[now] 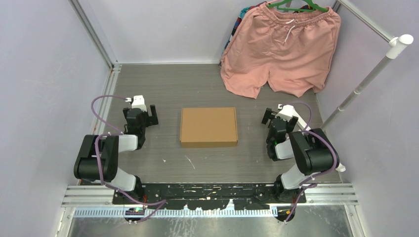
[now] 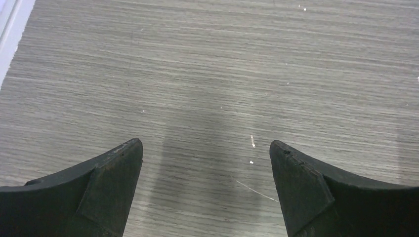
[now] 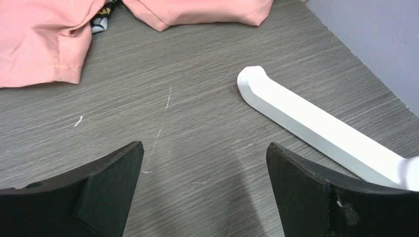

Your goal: Fold the paper box

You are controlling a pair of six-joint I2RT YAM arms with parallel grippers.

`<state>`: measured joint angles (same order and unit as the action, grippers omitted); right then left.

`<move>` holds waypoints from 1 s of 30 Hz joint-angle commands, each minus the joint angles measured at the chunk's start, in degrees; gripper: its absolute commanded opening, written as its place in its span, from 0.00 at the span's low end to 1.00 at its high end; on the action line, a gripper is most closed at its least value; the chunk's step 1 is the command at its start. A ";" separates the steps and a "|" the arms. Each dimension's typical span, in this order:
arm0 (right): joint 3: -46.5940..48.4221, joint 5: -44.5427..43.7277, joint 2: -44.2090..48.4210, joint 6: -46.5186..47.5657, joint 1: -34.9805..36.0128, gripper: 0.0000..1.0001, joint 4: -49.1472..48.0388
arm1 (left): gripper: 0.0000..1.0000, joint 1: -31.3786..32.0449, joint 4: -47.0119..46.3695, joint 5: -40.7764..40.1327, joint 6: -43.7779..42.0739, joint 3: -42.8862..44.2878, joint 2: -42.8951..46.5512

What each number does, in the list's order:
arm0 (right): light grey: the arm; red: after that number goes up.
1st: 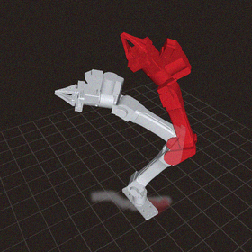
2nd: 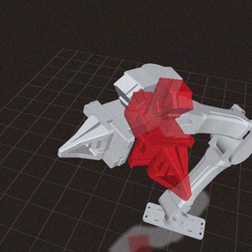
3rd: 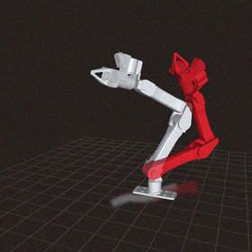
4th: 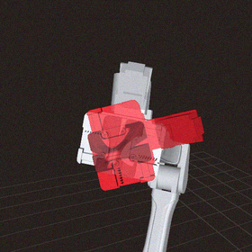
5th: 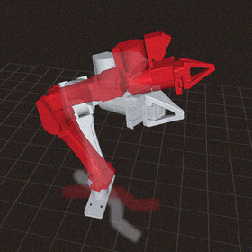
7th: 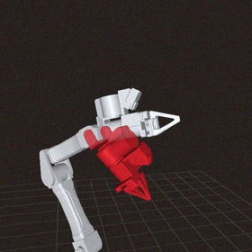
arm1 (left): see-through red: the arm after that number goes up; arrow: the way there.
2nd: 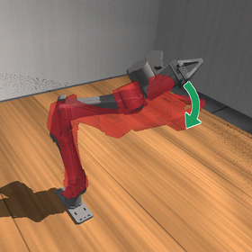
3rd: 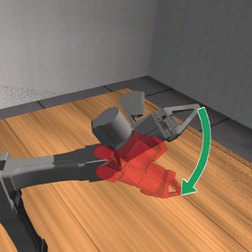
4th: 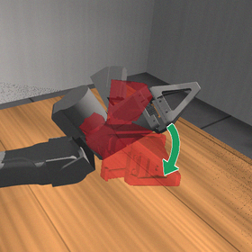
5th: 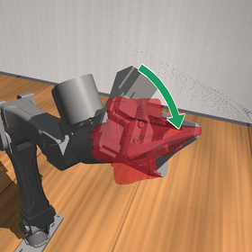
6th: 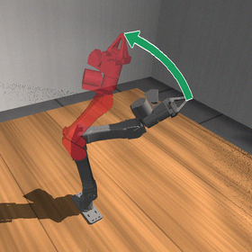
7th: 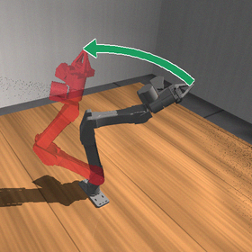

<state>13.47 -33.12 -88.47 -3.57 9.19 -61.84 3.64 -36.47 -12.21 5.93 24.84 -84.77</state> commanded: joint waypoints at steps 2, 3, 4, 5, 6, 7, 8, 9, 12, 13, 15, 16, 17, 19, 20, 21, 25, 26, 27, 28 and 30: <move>1.23 5.94 -0.89 -1.34 -2.17 1.00 -3.56 | 1.00 -1.79 -11.53 4.51 -1.48 -2.15 -1.29; 2.61 7.81 -0.97 -1.47 -3.06 1.00 -1.15 | 1.00 -1.95 -14.11 5.70 -1.75 -3.42 -1.90; 3.32 8.38 -1.20 -1.81 -3.70 1.00 -0.48 | 1.00 -1.97 -18.06 6.37 -2.15 -4.49 -3.34; 3.54 8.50 -0.89 -2.04 -3.93 1.00 0.69 | 1.00 -1.98 -20.83 6.03 -2.31 -5.14 -4.54; 3.71 8.66 -0.48 -2.27 -4.05 1.00 1.63 | 1.00 -2.05 -19.01 6.10 -2.06 -5.01 -4.04; 3.68 8.62 -0.69 -2.19 -4.10 1.00 1.23 | 1.00 -2.14 -16.24 6.31 -1.90 -4.35 -3.09; 3.73 8.56 -1.04 -2.11 -4.09 1.00 0.74 | 1.00 -2.19 -16.55 6.28 -1.96 -4.38 -3.04; 3.94 8.38 -0.87 -2.23 -4.10 1.00 1.16 | 1.00 -2.17 -19.03 6.16 -2.09 -4.81 -3.77; 3.79 8.28 -0.68 -2.33 -4.10 1.00 1.42 | 1.00 -2.15 -17.18 6.43 -2.13 -4.47 -3.32; 3.82 8.29 -0.75 -2.31 -4.15 1.00 1.27 | 1.00 -2.15 -17.38 6.51 -2.22 -4.43 -3.64; 3.99 8.40 -0.65 -2.36 -4.21 1.00 1.70 | 1.00 -2.10 -18.61 6.24 -2.26 -4.62 -3.87; 4.14 8.38 -0.64 -2.44 -4.21 1.00 2.00 | 1.00 -2.13 -17.97 6.45 -2.31 -4.55 -3.68; 4.37 8.08 -0.79 -2.52 -4.28 1.00 2.34 | 1.00 -2.14 -17.91 6.50 -2.33 -4.58 -3.69; 4.48 7.52 -0.60 -2.82 -4.31 1.00 2.69 | 1.00 -2.12 -18.10 6.49 -2.32 -4.58 -3.73; 4.46 7.38 -0.61 -2.84 -4.27 1.00 2.63 | 1.00 -2.09 -18.11 6.49 -2.33 -4.59 -3.71; 4.46 7.37 -0.67 -2.80 -4.27 1.00 2.62 | 1.00 -2.07 -18.11 6.49 -2.25 -4.54 -3.70; 4.45 7.37 -0.72 -2.81 -4.29 1.00 2.52 | 1.00 -2.09 -18.11 6.49 -2.25 -4.54 -3.72; 4.58 7.53 -0.83 -2.79 -4.27 1.00 2.70 | 1.00 -2.09 -18.11 6.49 -2.24 -4.54 -3.72; 5.00 7.93 -0.94 -2.79 -4.41 1.00 3.21 | 1.00 -2.13 -18.11 6.49 -2.24 -4.54 -3.73; 5.36 8.65 -1.00 -2.86 -4.70 1.00 3.92 | 1.00 -2.14 -18.11 6.49 -2.20 -4.54 -3.68; 5.07 8.84 -0.53 -3.10 -4.95 1.00 4.14 | 1.00 -2.11 -18.11 6.49 -2.24 -4.54 -3.73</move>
<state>16.88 -24.69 -90.74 -6.00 4.95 -56.80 1.85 -50.26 -5.93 4.67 19.99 -88.64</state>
